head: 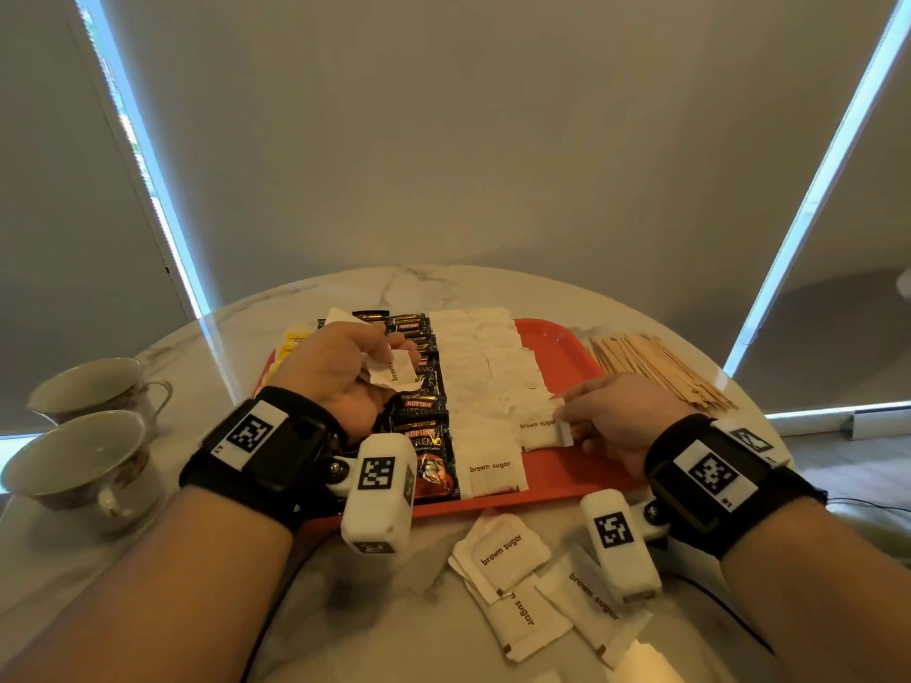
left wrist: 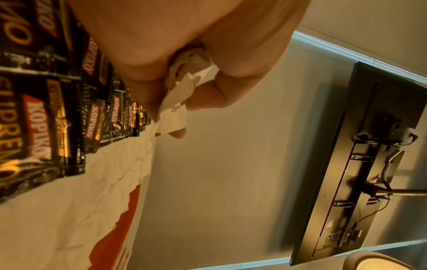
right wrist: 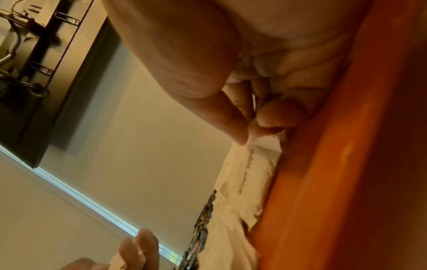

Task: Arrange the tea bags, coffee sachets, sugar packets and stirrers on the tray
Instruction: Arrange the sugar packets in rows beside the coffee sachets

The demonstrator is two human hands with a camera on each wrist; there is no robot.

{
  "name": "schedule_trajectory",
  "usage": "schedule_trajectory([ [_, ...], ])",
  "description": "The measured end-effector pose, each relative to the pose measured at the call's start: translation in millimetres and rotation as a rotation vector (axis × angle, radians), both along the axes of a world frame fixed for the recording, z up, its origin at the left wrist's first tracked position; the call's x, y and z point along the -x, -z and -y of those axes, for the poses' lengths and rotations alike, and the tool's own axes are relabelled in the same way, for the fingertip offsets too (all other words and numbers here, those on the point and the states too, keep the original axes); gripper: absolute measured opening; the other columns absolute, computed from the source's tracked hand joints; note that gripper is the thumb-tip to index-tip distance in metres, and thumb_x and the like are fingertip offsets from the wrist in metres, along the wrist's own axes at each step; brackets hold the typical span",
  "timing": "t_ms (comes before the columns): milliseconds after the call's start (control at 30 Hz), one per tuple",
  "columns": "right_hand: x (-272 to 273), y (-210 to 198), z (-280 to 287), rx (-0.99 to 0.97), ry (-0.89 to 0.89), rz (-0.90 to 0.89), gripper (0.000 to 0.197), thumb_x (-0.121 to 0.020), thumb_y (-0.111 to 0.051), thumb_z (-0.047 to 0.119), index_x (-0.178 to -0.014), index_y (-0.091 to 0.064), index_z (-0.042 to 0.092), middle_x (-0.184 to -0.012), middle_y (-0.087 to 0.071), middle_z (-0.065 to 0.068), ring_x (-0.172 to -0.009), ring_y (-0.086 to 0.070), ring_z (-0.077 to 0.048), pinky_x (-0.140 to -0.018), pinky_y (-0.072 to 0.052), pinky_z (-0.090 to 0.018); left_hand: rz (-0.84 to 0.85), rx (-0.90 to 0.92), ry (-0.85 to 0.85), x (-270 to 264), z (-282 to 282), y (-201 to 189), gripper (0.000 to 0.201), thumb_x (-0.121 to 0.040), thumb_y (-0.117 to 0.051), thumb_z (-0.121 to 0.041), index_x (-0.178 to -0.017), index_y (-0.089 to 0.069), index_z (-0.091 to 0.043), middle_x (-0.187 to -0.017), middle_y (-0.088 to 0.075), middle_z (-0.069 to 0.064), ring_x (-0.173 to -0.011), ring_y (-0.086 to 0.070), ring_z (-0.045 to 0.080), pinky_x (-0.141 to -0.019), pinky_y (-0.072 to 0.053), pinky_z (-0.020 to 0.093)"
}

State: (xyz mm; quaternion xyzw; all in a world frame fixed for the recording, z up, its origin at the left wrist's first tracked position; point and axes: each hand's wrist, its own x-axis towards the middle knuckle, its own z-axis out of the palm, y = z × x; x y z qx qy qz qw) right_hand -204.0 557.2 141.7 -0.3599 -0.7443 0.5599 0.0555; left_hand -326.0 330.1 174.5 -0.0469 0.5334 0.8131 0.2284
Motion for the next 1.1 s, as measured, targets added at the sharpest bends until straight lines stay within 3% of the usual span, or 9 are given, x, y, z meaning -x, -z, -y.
schedule_trajectory([
  [233,-2.5,1.5,5.4,-0.003,0.047,-0.223,0.016,-0.090,-0.069,0.000,-0.104,-0.070,0.008,-0.083,-0.068,-0.013,-0.070,-0.061,-0.023,-0.069,-0.055,-0.036,-0.053,-0.028,-0.002,-4.9,-3.4,0.0,0.046,-0.084,-0.037,0.025,-0.112,-0.056,-0.006,-0.111,-0.064,0.016,-0.101,-0.070,0.031,-0.074,-0.057,0.039],
  [500,3.3,-2.1,16.5,0.140,-0.009,-0.277,0.010,-0.095,-0.064,0.003,-0.103,-0.069,-0.001,-0.096,-0.070,-0.020,-0.077,-0.069,-0.023,-0.074,-0.060,-0.035,-0.061,-0.086,0.035,-1.7,-7.9,4.7,0.043,-0.092,-0.035,0.024,-0.118,-0.053,-0.006,-0.114,-0.067,0.018,-0.104,-0.071,0.035,-0.078,-0.058,0.043],
  [600,9.8,-5.3,7.9,0.125,0.110,-0.392,0.006,-0.095,-0.067,0.017,-0.095,-0.070,0.012,-0.108,-0.072,-0.019,-0.097,-0.067,-0.019,-0.098,-0.055,-0.048,-0.074,-0.101,0.034,-0.1,-7.6,5.5,0.042,-0.094,-0.035,0.023,-0.116,-0.054,-0.007,-0.116,-0.066,0.019,-0.104,-0.071,0.034,-0.076,-0.059,0.041],
  [700,17.1,-5.1,8.9,0.199,0.116,-0.387,0.025,-0.094,-0.066,0.035,-0.118,-0.065,0.027,-0.139,-0.061,-0.002,-0.130,-0.054,-0.022,-0.111,-0.041,-0.044,-0.079,-0.098,0.041,0.9,-7.8,7.1,0.043,-0.094,-0.036,0.022,-0.120,-0.053,-0.007,-0.115,-0.067,0.018,-0.104,-0.072,0.033,-0.074,-0.059,0.039],
  [800,20.2,-3.1,13.2,0.325,0.075,-0.370,0.057,-0.099,-0.060,0.040,-0.150,-0.043,0.020,-0.155,-0.045,-0.002,-0.135,-0.049,-0.023,-0.093,-0.044,-0.033,-0.074,-0.089,0.031,2.1,-7.9,8.6,0.043,-0.094,-0.037,0.022,-0.122,-0.053,-0.006,-0.114,-0.068,0.018,-0.103,-0.073,0.033,-0.075,-0.059,0.039],
  [867,18.9,-4.2,17.4,0.388,0.028,-0.389,0.055,-0.103,-0.054,0.039,-0.152,-0.040,0.021,-0.151,-0.046,0.003,-0.118,-0.056,-0.015,-0.072,-0.051,-0.023,-0.075,-0.092,0.027,2.6,-7.7,8.6,0.043,-0.094,-0.037,0.022,-0.123,-0.053,-0.006,-0.115,-0.067,0.018,-0.103,-0.073,0.034,-0.076,-0.060,0.040],
  [933,19.7,-3.6,18.5,0.436,0.021,-0.406,0.055,-0.103,-0.053,0.039,-0.154,-0.038,0.021,-0.157,-0.043,0.000,-0.123,-0.051,-0.012,-0.063,-0.046,-0.022,-0.076,-0.094,0.029,3.2,-7.3,8.5,0.042,-0.094,-0.037,0.021,-0.122,-0.053,-0.006,-0.115,-0.067,0.018,-0.104,-0.072,0.033,-0.075,-0.060,0.039],
  [1033,22.5,-2.1,16.3,0.446,0.021,-0.416,0.059,-0.103,-0.054,0.041,-0.155,-0.036,0.020,-0.161,-0.037,-0.005,-0.145,-0.039,-0.021,-0.077,-0.044,-0.026,-0.080,-0.077,0.034,4.2,-7.3,9.5,0.042,-0.094,-0.039,0.021,-0.121,-0.054,-0.007,-0.114,-0.068,0.017,-0.104,-0.073,0.033,-0.075,-0.059,0.039],
  [1100,27.7,-1.5,10.0,0.427,0.037,-0.415,0.065,-0.101,-0.056,0.046,-0.157,-0.034,0.021,-0.163,-0.033,-0.007,-0.149,-0.034,-0.024,-0.099,-0.042,-0.035,-0.087,-0.063,0.035,5.2,-7.8,10.8,0.042,-0.094,-0.039,0.021,-0.122,-0.053,-0.006,-0.114,-0.068,0.018,-0.104,-0.073,0.033,-0.078,-0.059,0.040],
])
